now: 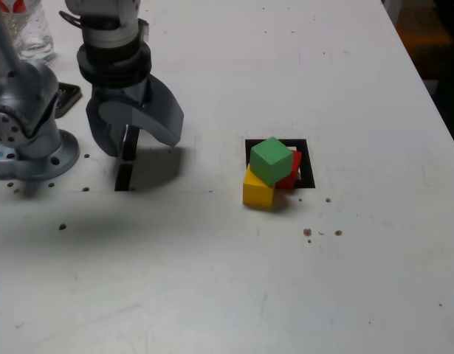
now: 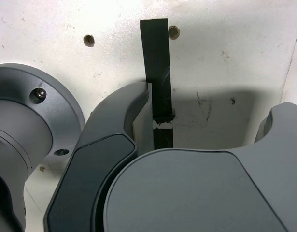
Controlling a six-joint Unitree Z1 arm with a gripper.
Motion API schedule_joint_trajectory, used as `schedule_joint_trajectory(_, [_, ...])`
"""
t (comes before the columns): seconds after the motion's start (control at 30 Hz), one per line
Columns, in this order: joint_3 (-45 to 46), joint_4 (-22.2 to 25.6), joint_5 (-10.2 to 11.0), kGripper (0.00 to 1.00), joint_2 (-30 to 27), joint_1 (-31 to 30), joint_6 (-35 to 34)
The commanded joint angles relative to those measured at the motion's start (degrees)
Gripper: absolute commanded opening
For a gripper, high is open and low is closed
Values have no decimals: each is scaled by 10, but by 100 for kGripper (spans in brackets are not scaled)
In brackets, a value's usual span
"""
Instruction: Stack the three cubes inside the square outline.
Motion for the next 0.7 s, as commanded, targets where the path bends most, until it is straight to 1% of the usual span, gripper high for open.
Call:
schedule_joint_trajectory(0.0, [-1, 3, 0, 88, -4, 0, 0])
schedule_joint_trajectory(0.2, [-1, 13, 2, 88, -7, 0, 0])
schedule_joint_trajectory(0.27, [-8, 26, 2, 88, -6, 0, 0])
schedule_joint_trajectory(0.3, [-20, 40, 2, 88, -4, 0, 0])
schedule_joint_trajectory(0.37, [-72, 92, -2, 88, 5, 0, 0])
schedule_joint_trajectory(0.4, [-112, 132, -3, 88, 13, 0, 0])
schedule_joint_trajectory(0.57, [-216, 224, -7, 88, 28, 0, 0])
schedule_joint_trajectory(0.67, [-325, 293, -15, 88, 42, 0, -3])
